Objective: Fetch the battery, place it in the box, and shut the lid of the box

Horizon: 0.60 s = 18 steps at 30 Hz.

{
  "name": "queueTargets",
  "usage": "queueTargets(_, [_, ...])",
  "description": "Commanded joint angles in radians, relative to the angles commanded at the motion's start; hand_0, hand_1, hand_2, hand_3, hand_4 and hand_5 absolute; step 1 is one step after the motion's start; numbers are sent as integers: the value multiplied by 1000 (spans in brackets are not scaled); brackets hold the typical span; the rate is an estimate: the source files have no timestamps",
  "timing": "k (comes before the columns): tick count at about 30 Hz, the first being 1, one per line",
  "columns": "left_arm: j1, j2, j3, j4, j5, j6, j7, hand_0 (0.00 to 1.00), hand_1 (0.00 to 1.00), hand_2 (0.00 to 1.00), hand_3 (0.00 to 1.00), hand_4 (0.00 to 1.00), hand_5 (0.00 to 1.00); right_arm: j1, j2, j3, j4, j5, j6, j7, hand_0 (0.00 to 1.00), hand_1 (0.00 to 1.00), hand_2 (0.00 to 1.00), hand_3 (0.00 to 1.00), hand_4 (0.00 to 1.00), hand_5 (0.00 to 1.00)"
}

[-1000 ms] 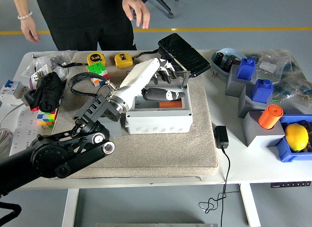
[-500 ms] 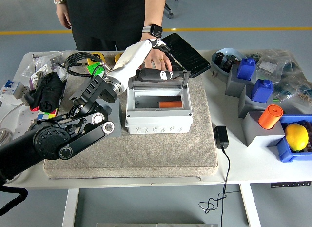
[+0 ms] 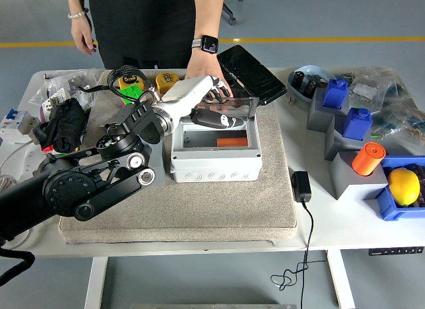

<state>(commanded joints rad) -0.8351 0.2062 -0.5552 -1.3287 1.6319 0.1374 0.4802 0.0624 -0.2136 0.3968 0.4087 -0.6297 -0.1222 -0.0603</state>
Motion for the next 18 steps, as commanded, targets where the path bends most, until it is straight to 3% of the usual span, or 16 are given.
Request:
queueTargets(4, [16, 10, -6, -56, -9, -31, 33, 524, 564, 583, 625, 995, 522, 0, -1, 4, 5, -7, 0, 0, 593, 605, 579, 556, 927, 444])
queueTargets(5, [20, 12, -6, -68, -12, -36, 38, 418, 534, 571, 617, 990, 514, 0, 0, 5, 5, -8, 0, 0, 592, 605, 578, 556, 927, 444])
queueTargets(8, [33, 15, -2, -88, -25, -37, 39, 418, 534, 571, 617, 990, 514, 0, 0, 6, 5, -9, 0, 0, 592, 605, 578, 556, 927, 444])
queueTargets(18, [64, 4, 55, -48, -79, 1, -23, 397, 516, 570, 624, 998, 556, 0, 2, 7, 5, -11, 0, 0, 593, 605, 579, 556, 927, 444])
